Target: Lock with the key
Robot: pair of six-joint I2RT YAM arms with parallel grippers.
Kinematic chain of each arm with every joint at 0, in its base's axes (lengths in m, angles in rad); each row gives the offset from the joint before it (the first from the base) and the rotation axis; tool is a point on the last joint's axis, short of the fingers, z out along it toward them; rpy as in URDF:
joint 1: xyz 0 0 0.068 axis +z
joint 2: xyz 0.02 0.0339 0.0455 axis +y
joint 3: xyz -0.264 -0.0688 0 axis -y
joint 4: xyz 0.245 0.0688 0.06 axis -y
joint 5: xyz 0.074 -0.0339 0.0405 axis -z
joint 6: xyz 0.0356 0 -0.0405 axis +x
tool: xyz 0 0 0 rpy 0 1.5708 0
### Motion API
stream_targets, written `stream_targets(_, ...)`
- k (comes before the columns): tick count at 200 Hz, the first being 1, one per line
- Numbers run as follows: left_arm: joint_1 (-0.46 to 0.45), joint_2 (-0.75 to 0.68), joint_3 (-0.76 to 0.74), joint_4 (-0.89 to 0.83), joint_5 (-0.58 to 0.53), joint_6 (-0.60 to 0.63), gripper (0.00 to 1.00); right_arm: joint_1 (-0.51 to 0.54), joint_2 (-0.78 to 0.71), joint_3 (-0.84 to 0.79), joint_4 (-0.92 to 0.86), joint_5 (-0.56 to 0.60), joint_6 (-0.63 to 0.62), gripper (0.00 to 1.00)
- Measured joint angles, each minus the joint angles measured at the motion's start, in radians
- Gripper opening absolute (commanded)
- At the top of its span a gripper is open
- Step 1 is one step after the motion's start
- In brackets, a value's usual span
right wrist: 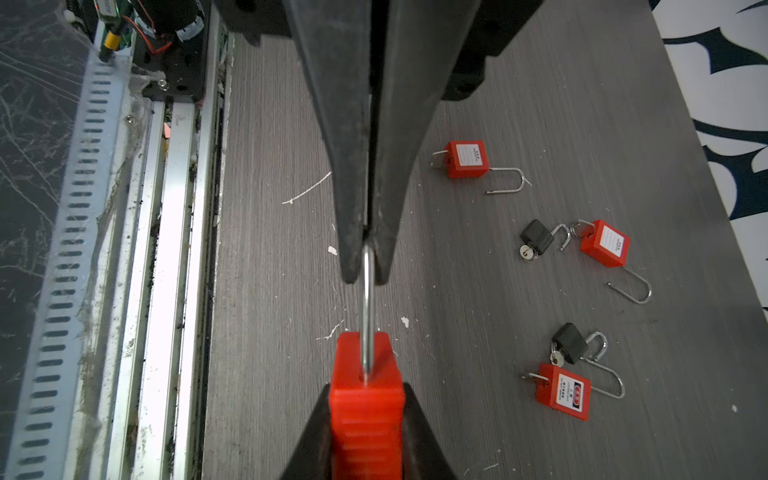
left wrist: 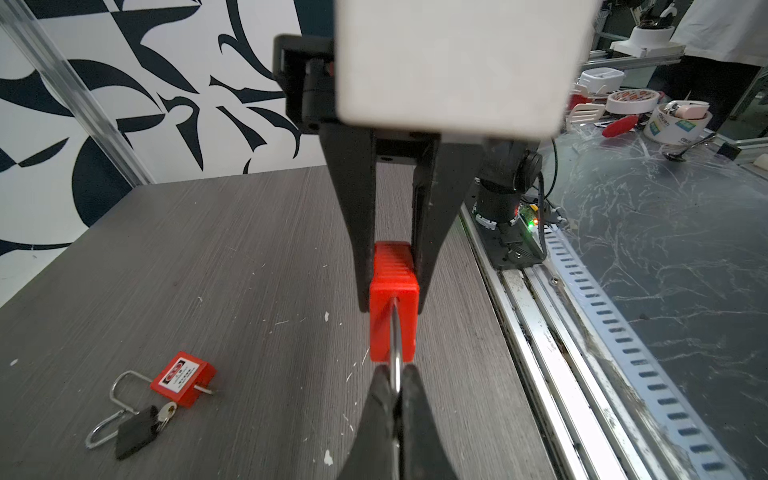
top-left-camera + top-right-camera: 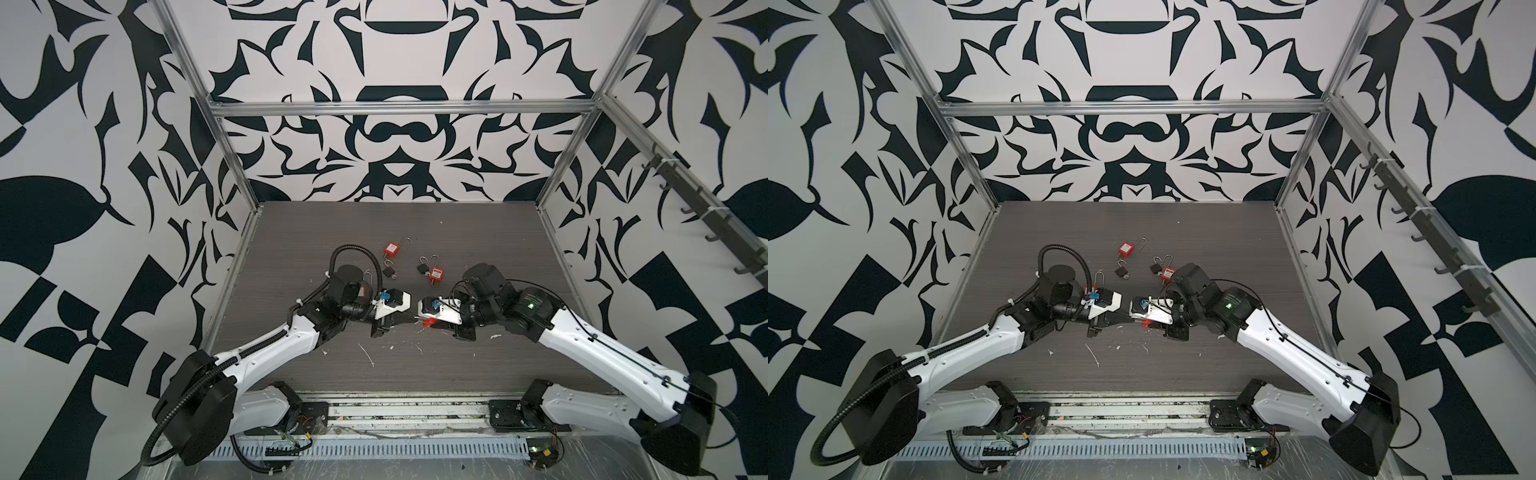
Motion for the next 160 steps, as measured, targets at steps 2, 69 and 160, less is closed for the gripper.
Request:
stream_targets(2,0.0,0.002,-0.002,0.004,0.0,-0.003,0.0,-0.001,0.003,0.0,0.0,0.0,0.0,0.12)
stream_targets(69,-0.002,0.031,-0.025,0.097,-0.008,-0.047,0.0,-0.006,0.033,0.024,0.028,-0.034,0.022,0.52)
stream_targets(160,0.064,0.003,-0.025,0.143,0.015,-0.074,0.0,-0.045,-0.236,0.048,-0.098,0.079,0.08,0.49)
